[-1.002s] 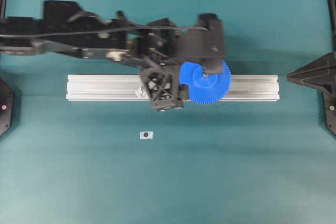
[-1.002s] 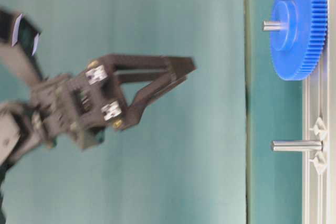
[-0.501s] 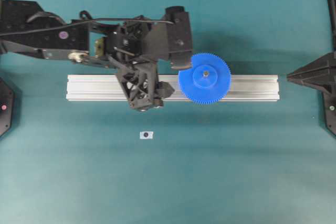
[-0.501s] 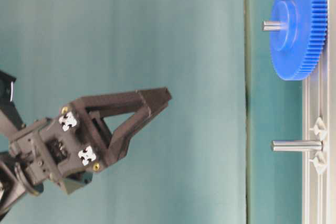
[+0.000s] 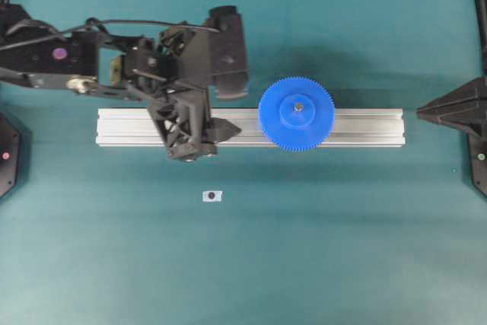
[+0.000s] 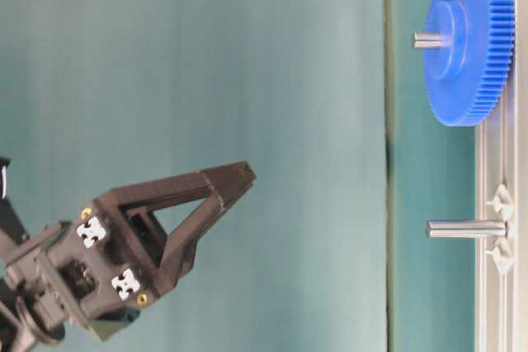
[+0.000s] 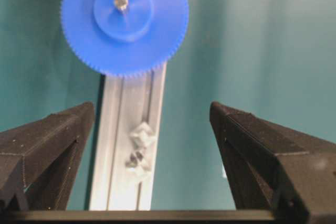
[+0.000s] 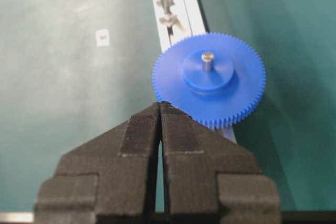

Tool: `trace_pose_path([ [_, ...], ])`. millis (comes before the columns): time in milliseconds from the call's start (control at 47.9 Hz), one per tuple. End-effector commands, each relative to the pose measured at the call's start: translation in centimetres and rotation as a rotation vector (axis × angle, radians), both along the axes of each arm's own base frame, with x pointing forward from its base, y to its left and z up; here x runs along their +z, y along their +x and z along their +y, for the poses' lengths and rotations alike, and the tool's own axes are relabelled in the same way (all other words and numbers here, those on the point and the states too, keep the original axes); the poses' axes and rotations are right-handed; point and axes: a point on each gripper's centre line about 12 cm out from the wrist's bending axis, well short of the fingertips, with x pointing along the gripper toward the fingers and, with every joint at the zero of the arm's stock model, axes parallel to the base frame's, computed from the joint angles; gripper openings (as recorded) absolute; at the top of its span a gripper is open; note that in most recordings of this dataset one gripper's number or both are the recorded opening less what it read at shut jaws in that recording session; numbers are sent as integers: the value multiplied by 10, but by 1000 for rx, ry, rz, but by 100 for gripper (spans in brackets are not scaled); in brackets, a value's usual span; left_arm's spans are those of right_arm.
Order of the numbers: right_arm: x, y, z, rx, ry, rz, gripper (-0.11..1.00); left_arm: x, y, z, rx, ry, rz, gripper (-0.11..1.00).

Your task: Find the location of the shaft and insert the large gear.

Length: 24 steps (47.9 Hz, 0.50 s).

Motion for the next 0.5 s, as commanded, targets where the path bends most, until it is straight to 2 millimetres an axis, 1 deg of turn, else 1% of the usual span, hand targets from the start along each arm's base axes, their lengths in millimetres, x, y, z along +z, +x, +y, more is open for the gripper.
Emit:
trace_pose_path([
  [0,4,1,0,-5,9,-10,3,14,-6,-4,-9,3,-54,90],
  [104,2,0,0,-5,6,4,3,11,-10,-6,-13,1,-51,90],
  [230,0,-1,0,-4,7,24,3,13,-11,-9,-21,1,-58,90],
  [480,0,-5,0,-3,5,10,3,18,-19,-12,-27,2,-91,90],
])
